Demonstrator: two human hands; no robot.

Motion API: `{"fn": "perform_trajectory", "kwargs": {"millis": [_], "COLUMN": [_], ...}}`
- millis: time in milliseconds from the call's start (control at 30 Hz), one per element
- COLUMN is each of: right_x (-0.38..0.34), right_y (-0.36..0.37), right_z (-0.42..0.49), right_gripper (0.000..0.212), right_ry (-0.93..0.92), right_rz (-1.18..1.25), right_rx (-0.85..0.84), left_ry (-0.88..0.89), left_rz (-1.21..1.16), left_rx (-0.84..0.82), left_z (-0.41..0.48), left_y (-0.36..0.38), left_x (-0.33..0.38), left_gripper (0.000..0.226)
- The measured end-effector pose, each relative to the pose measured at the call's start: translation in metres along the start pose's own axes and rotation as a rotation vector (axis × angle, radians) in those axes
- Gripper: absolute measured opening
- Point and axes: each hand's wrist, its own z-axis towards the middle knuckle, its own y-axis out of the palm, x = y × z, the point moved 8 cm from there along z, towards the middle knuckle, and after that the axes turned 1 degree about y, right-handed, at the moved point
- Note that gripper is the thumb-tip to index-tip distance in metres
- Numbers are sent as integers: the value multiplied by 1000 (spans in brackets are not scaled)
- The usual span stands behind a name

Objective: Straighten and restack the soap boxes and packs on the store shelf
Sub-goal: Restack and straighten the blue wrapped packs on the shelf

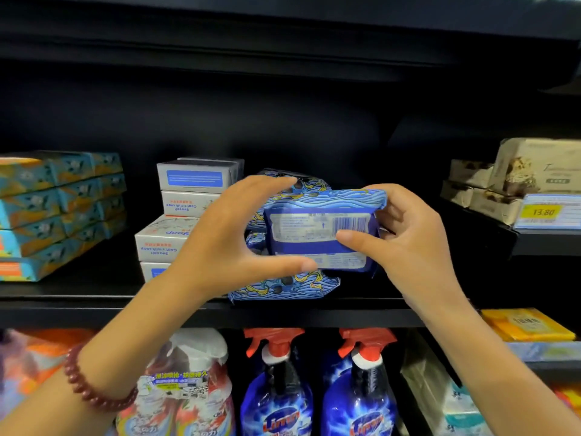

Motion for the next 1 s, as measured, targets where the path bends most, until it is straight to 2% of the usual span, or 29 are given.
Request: {"fn": "perform_trajectory", "kwargs": {"millis": [100,267,367,467,533,633,733,833,1000], "right_x": [-9,-24,-23,-19,-11,15,41,51,61], "right_y": [3,12,15,17,16,6,-1,-7,-8], "right_z": [-6,-14,-15,-15,-15,-16,-28,-40,-56], "right_gripper": [44,53,56,53,50,54,45,38,38], "right_ry": [-115,-325,-355,-320,-251,-56,121,151,108], "right_rz": [50,49,56,2,-99,-259,-369,-489,-591], "right_rx": [-14,-86,-110,-130,-147,-131,-188,-262,-411], "left_ry": [-173,-323,-339,-300,-252,-204,-200,-205,-134], "left_rz": [-198,-259,-329,-233,-125,46,168,205,198], "left_rx": [12,-199,-186,-42,-9,-51,-125,-155,-64], "left_z": [3,2,-1,-4,-5,-4,-1,-3,-12], "left_y": [-8,6,6,-6,-10,-3,9,10,7], "left_x": [-10,-19,-20,-21,-20,-19,-22,-26,-16], "left_gripper": [63,73,73,79,77,81,78,71,52]}}
